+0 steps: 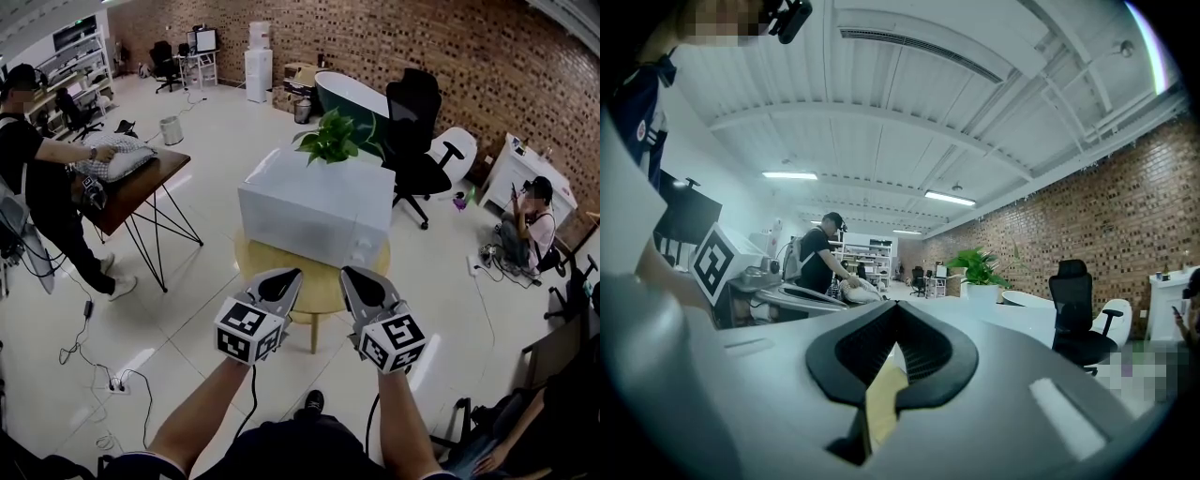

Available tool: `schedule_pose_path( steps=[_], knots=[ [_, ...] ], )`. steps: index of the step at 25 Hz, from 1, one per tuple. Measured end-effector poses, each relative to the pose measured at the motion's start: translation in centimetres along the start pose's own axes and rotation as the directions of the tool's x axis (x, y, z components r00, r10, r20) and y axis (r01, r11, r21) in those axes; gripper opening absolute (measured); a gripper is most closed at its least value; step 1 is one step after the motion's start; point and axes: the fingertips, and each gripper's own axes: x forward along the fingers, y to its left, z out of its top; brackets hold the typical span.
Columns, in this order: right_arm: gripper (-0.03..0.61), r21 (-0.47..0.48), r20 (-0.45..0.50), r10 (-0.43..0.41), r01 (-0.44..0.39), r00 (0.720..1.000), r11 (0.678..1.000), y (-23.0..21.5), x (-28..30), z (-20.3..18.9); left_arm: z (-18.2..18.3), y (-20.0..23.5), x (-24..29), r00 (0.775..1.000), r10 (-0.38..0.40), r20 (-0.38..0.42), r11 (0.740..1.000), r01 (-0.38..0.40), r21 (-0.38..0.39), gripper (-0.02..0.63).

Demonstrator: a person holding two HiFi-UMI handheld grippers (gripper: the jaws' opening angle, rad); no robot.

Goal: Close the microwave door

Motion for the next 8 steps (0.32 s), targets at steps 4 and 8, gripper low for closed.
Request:
schedule_pose_path(
  steps=[4,8],
  knots=[
    [0.000,-0.004,-0.001,0.007,-0.007,1.000,1.000,-0.08,0.04,0.04,0.16,-0.07,0.25,1.000,0.001,0.003,1.000,-0.001,0.004,0.011],
    [0.000,-0.001,0.000,0.001,-0.001,1.000,1.000,-0.30,-0.09,0.06,0.15,-0.14,0.43,1.000,-0.004,0.000,1.000,0.004,0.002,0.011]
  ],
)
